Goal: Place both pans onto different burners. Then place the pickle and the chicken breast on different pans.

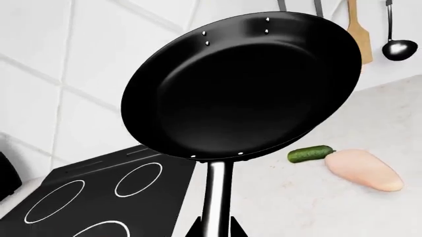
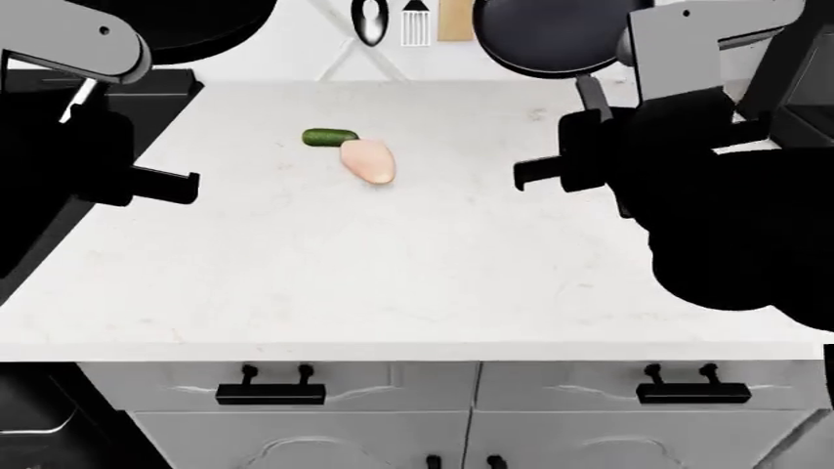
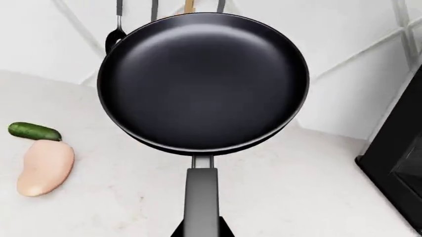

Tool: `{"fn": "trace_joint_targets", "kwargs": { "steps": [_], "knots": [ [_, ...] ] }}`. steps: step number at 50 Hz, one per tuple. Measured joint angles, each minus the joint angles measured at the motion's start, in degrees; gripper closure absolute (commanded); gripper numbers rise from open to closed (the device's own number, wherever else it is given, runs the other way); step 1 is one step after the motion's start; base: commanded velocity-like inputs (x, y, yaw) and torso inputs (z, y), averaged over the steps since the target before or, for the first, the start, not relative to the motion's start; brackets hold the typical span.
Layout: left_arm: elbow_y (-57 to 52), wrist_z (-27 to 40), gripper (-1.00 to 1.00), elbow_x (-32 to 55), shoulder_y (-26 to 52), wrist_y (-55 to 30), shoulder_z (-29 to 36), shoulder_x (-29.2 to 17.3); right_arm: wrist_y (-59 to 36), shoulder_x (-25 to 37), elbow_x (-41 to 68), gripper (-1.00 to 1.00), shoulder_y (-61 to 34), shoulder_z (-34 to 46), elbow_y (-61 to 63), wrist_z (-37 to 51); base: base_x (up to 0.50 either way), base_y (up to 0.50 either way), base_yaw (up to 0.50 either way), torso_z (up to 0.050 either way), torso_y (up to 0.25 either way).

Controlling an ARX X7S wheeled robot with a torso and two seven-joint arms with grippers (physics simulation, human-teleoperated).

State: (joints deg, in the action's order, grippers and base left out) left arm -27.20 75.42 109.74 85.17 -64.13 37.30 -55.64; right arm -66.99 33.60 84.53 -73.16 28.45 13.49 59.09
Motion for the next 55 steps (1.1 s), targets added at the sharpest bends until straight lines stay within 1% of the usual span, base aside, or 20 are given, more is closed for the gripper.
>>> {"fn": "trace_joint_targets", "kwargs": {
  "steps": [8,15,33,55],
  "knots": [
    [-0.38,-0.47,1.0,-0.16,-0.41,0.45,-0.27,-0.84,-2.67,1.46,2.93,1.0,-1.98,0.54,2.85,0.79,-0.5,-0.03,0.0,0.001,0.003],
    [-0.87,-0.98,1.0,0.43,-0.64,1.14,-0.26,-1.12,-4.19,3.08,3.55,1.0,-2.45,0.92,4.61,0.92,-0.34,0.4,0.0,0.001,0.003],
    [-1.2,-0.48,1.0,0.97,-0.37,1.3,-0.62,-3.11,-4.55,5.38,3.73,1.0,-2.02,2.39,8.03,-1.58,-0.01,0.5,0.0,0.001,0.004],
    [-1.76,-1.04,1.0,1.15,-0.61,1.68,-1.13,-5.6,-3.41,5.75,3.92,1.0,-0.98,3.09,9.21,-2.87,0.0,0.5,0.0,0.001,0.004]
  ]
}}
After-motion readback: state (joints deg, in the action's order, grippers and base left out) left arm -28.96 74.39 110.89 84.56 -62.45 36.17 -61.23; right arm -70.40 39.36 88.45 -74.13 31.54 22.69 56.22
